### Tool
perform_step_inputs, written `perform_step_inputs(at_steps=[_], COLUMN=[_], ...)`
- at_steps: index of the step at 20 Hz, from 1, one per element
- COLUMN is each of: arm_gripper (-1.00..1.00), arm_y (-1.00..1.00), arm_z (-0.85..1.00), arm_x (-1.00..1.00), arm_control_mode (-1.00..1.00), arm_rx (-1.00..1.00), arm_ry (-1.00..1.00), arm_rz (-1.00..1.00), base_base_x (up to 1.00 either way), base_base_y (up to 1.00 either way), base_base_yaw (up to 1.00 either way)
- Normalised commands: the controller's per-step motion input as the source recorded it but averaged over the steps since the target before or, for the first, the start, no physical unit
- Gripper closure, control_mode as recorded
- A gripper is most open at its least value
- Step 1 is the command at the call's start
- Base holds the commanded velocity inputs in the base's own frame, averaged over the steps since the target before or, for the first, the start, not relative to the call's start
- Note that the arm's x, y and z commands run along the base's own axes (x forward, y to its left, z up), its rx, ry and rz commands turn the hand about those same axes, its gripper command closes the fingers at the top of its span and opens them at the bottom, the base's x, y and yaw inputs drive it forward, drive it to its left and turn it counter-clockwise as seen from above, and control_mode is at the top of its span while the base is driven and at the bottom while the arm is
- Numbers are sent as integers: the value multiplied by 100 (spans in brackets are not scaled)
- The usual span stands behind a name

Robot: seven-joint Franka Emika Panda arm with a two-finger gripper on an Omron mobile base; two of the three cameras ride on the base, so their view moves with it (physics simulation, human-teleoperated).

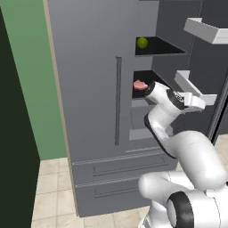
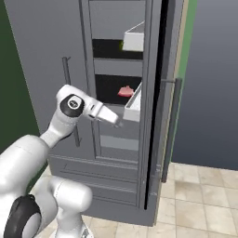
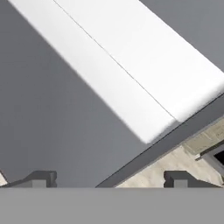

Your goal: Open the fridge, remove the pear, lime, and steak, and place them on any counter.

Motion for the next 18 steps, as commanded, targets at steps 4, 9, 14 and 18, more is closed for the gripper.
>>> perform_step_inputs(at_steps=[4, 9, 14, 18], arm_gripper=[-100, -100, -100, -100], arm_y=[-76, 28, 84, 74], arm_z=[0, 1, 11, 33], arm_x=[-35, 0, -7, 0], arm_control_mode=[-100, -100, -100, -100], arm_rx=[-5, 0, 1, 11], arm_ry=[-13, -14, -15, -14], arm_rz=[0, 0, 9, 17], base_base_x=[0, 0, 0, 0], base_base_y=[0, 0, 0, 0], base_base_yaw=[0, 0, 0, 0])
